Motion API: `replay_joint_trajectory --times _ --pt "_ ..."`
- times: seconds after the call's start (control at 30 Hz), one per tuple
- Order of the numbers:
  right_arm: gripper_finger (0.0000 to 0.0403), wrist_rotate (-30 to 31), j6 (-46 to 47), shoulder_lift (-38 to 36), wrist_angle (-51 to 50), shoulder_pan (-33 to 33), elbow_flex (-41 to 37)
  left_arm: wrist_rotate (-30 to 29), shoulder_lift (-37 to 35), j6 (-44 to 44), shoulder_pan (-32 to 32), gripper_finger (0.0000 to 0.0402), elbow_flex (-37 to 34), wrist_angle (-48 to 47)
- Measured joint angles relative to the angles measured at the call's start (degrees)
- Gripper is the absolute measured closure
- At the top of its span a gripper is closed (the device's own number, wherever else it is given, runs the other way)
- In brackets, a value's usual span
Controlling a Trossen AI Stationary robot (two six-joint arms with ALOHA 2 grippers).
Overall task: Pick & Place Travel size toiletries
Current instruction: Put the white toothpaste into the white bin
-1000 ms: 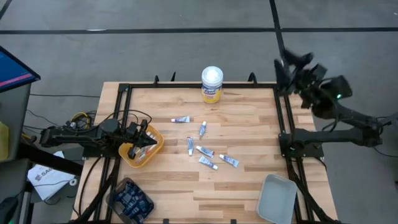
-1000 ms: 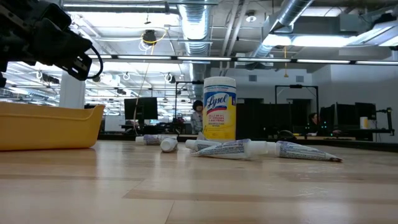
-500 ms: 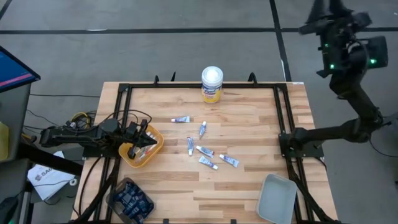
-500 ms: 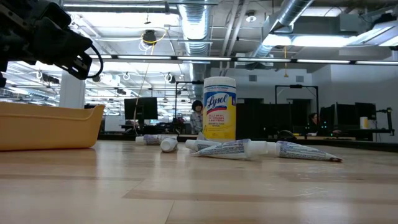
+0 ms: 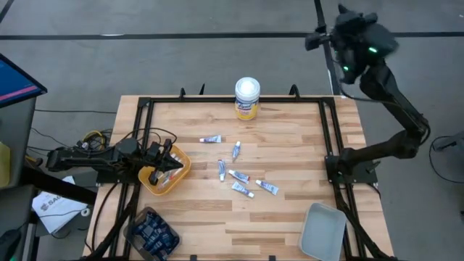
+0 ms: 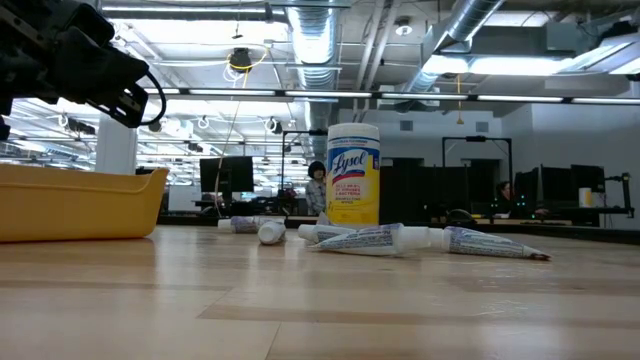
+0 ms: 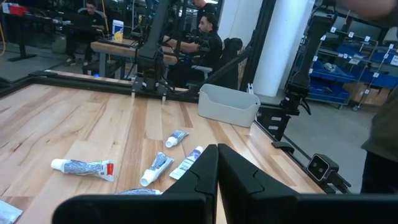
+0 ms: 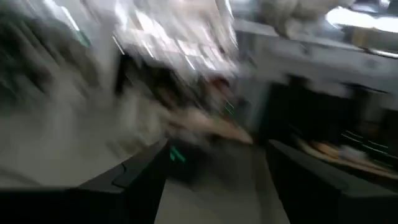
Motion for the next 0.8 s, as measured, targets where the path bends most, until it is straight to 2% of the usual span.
replay_joint_trajectory --times 0.03,0.1,0.2,0.3,0.43,0.57,0.7,0.8 --pt "0.0144 1.3 1.6 0.7 -3.9 -1.3 0.0 0.0 0.0 0.0 0.0 0.0400 0.0 0.0" --pt "0.0144 -0.1 11.2 1.9 -14.0 -3.0 0.0 0.0 0.0 0.0 0.0 0.0400 0.0 0.0" --pt "0.0144 -12.9 28.8 3.8 -28.5 -2.3 0.0 0.0 0.0 0.0 0.0 0.0400 0.0 0.1" --pt "0.0144 -24.8 32.9 7.4 -41.1 -0.4 0.0 0.0 0.0 0.0 0.0 0.0400 0.0 0.1" --pt "0.0144 -27.3 37.1 13.7 -56.4 6.0 0.0 0.0 0.0 0.0 0.0 0.0400 0.0 0.1" --pt "0.0144 -27.4 39.6 20.3 -61.1 12.8 -1.6 0.1 0.0 0.0 0.0 0.0400 0.0 0.2" --pt "0.0144 -27.4 42.1 26.3 -57.6 18.8 -2.5 0.1 0.0 0.0 0.0 0.0400 0.0 0.2" --pt "0.0144 -27.8 47.5 30.9 -54.6 21.4 -2.6 0.1 0.0 0.0 0.0 0.0400 0.0 0.3"
